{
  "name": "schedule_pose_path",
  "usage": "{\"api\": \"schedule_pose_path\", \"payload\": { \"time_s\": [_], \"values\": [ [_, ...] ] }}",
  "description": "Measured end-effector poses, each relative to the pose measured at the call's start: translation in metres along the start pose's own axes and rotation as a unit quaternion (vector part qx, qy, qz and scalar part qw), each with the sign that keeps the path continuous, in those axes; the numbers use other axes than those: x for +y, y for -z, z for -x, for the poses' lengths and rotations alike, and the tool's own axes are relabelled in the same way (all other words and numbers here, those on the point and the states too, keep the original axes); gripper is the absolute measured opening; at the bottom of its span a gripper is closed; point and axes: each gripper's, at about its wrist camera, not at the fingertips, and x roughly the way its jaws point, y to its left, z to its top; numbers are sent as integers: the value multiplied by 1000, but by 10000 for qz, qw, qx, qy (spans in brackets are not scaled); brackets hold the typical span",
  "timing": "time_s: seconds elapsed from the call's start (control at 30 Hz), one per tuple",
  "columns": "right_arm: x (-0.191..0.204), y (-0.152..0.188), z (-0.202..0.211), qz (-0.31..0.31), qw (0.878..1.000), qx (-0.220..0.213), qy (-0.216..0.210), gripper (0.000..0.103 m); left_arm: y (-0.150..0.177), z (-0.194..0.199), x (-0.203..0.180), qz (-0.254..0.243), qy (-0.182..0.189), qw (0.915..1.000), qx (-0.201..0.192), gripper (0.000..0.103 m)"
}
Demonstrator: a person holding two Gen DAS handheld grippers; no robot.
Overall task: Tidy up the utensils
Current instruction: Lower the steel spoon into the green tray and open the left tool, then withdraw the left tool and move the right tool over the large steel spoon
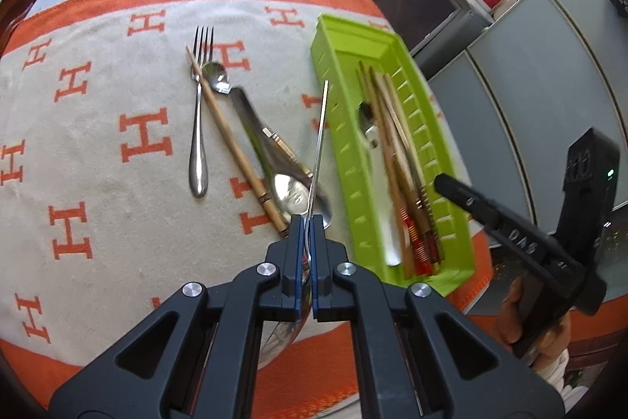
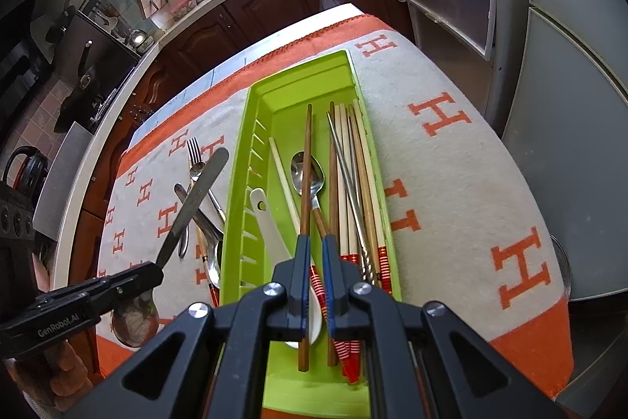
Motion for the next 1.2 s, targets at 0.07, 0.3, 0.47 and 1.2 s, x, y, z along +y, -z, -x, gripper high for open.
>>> {"api": "schedule_pose_path", "payload": {
  "time_s": [0.07,0.3,0.47,1.2],
  "values": [
    [0,0,1,-14,10000,-19,-13,6,-5,7,-12,-20,39,9999,-96,1],
    [-6,1,3,-121,9999,-11,-23,6,-31,-7,-51,150,-1,9996,-236,1],
    [-8,1,4,-143,9999,-8,-4,6,-47,-39,-67,483,-27,9988,7,1],
    [5,2,2,13,10000,36,-25,6,-26,-28,-49,-55,-723,9974,-3,1]
  ]
}}
